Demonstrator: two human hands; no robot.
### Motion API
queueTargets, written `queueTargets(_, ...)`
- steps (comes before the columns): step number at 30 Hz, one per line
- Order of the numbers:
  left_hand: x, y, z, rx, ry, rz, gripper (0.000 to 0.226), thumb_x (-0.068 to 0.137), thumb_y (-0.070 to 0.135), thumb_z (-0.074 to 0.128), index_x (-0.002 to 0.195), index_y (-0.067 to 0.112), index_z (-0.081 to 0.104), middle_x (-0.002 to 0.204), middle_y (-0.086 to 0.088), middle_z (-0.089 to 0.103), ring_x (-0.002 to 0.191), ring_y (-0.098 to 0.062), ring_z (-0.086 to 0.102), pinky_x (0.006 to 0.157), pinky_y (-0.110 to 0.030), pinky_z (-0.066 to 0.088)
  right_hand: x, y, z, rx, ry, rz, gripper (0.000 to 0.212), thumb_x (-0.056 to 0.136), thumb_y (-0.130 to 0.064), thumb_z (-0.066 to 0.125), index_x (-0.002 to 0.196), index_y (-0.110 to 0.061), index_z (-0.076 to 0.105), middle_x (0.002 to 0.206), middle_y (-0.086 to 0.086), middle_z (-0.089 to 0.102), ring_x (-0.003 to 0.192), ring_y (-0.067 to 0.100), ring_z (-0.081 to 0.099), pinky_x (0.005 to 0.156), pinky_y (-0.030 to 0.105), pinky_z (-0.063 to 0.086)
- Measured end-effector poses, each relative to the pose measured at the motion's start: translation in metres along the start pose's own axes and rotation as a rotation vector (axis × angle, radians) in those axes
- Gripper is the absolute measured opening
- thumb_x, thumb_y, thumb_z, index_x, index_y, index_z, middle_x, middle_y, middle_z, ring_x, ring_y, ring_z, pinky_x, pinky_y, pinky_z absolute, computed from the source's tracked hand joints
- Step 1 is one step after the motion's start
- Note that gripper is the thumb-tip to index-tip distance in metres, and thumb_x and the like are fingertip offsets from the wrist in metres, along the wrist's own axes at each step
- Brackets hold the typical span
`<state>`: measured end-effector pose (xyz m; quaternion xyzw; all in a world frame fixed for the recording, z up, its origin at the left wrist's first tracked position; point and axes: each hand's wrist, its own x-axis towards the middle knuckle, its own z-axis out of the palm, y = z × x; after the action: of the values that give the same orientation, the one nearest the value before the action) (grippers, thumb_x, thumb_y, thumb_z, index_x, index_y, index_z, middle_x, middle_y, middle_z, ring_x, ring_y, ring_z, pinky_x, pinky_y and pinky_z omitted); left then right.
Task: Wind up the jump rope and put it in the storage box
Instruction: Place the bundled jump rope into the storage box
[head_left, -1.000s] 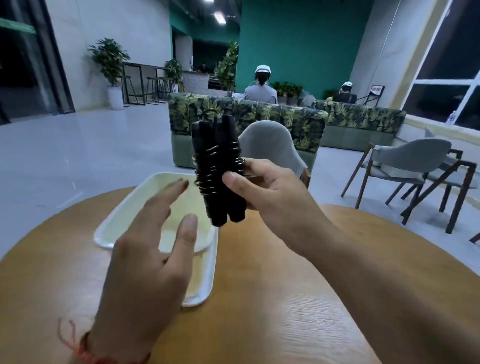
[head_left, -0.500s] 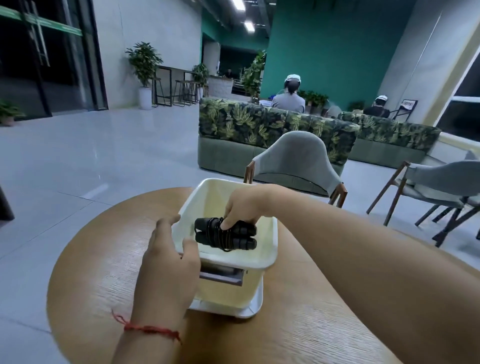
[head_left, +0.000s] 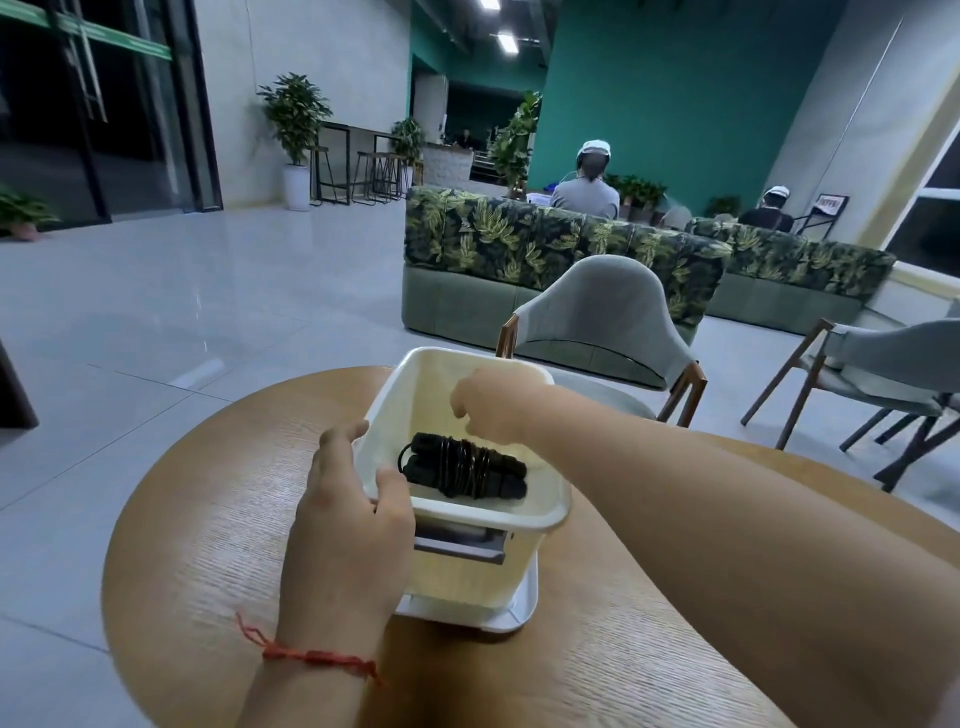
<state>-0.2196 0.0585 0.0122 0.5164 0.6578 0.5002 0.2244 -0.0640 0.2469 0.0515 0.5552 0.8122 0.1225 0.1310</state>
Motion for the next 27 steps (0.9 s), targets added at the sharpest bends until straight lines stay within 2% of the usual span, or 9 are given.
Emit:
queueTargets(2, 0.000, 0.000, 0.000, -0.030, 0.007, -0.010, 0.040, 0.108, 0.030, 0.051, 0.147, 0.034, 0.040, 0.131, -0.005, 0.062, 0.096, -0.023, 0.066, 0.063, -0.026, 0.051, -0.009, 0.007, -0.010, 0.057, 0.095, 0.019, 0.036, 0.097, -0.017, 0.059, 0.127, -0.032, 0.072, 0.121, -0.006, 0.074, 0.109, 0.030, 0.071, 0.094, 0.044, 0.055)
queueTargets(5, -0.002, 0.002, 0.000, -0.095, 0.022, -0.031, 0.048, 0.108, 0.030, 0.055, 0.152, 0.032, 0.037, 0.130, 0.011, 0.053, 0.086, -0.005, 0.060, 0.060, -0.015, 0.040, -0.027, 0.024, -0.017, 0.224, 0.243, 0.149, 0.045, 0.094, -0.018, 0.058, 0.135, -0.030, 0.069, 0.131, -0.002, 0.073, 0.124, 0.029, 0.065, 0.096, 0.044, 0.046)
queueTargets(7, -0.002, 0.002, 0.000, -0.139, 0.024, -0.049, 0.054, 0.107, 0.030, 0.058, 0.156, 0.030, 0.035, 0.130, 0.016, 0.049, 0.086, -0.007, 0.061, 0.060, -0.013, 0.037, -0.042, 0.035, -0.012, 0.410, 0.297, 0.273, 0.054, 0.094, -0.023, 0.060, 0.147, -0.028, 0.059, 0.144, 0.002, 0.062, 0.133, 0.031, 0.054, 0.100, 0.048, 0.045)
queueTargets(10, 0.000, 0.002, 0.003, -0.189, 0.019, -0.074, 0.057, 0.107, 0.031, 0.059, 0.158, 0.028, 0.034, 0.130, 0.010, 0.053, 0.085, -0.007, 0.060, 0.059, -0.015, 0.037, -0.063, 0.043, 0.001, 0.759, 0.236, 0.464, 0.075, 0.093, -0.030, 0.070, 0.160, -0.023, 0.039, 0.156, 0.007, 0.047, 0.136, 0.034, 0.048, 0.101, 0.048, 0.051)
queueTargets(12, 0.000, 0.002, 0.005, -0.211, 0.024, -0.076, 0.054, 0.107, 0.031, 0.058, 0.156, 0.027, 0.037, 0.120, 0.008, 0.056, 0.081, -0.001, 0.056, 0.059, -0.017, 0.038, -0.074, 0.043, 0.008, 1.110, 0.109, 0.626, 0.085, 0.093, -0.037, 0.075, 0.165, -0.019, 0.032, 0.151, 0.009, 0.050, 0.124, 0.034, 0.056, 0.089, 0.048, 0.060)
queueTargets(15, 0.000, -0.001, 0.009, -0.238, 0.041, -0.072, 0.047, 0.107, 0.029, 0.057, 0.152, 0.027, 0.043, 0.102, 0.018, 0.057, 0.083, 0.000, 0.057, 0.061, -0.021, 0.040, -0.092, 0.039, 0.016, 1.490, -0.160, 0.761, 0.074, 0.091, -0.042, 0.075, 0.154, -0.016, 0.047, 0.138, 0.019, 0.063, 0.107, 0.043, 0.073, 0.067, 0.047, 0.070)
queueTargets(17, -0.002, 0.000, 0.011, -0.243, 0.050, -0.053, 0.045, 0.107, 0.029, 0.056, 0.151, 0.028, 0.045, 0.100, 0.023, 0.056, 0.085, 0.000, 0.059, 0.062, -0.022, 0.042, -0.100, 0.038, 0.017, 1.625, -0.246, 0.751, 0.059, 0.094, -0.036, 0.069, 0.146, -0.018, 0.047, 0.122, 0.025, 0.069, 0.092, 0.045, 0.079, 0.064, 0.047, 0.069)
queueTargets(23, -0.006, 0.009, 0.016, -0.255, 0.056, 0.023, 0.042, 0.109, 0.032, 0.054, 0.150, 0.033, 0.046, 0.108, 0.022, 0.062, 0.081, 0.013, 0.062, 0.055, -0.004, 0.043, -0.106, 0.046, 0.019, 1.712, -0.258, 0.700, 0.046, 0.101, -0.020, 0.052, 0.145, -0.010, 0.044, 0.128, 0.025, 0.067, 0.101, 0.045, 0.073, 0.062, 0.047, 0.064)
queueTargets(27, -0.012, 0.012, 0.021, -0.402, 0.053, 0.110, 0.042, 0.110, 0.041, 0.051, 0.151, 0.035, 0.045, 0.133, 0.017, 0.068, 0.110, 0.012, 0.065, 0.071, 0.002, 0.046, -0.119, 0.058, 0.022, 1.811, -0.214, 0.719, 0.040, 0.098, -0.019, 0.049, 0.138, -0.011, 0.049, 0.124, 0.025, 0.069, 0.095, 0.042, 0.072, 0.063, 0.047, 0.064)
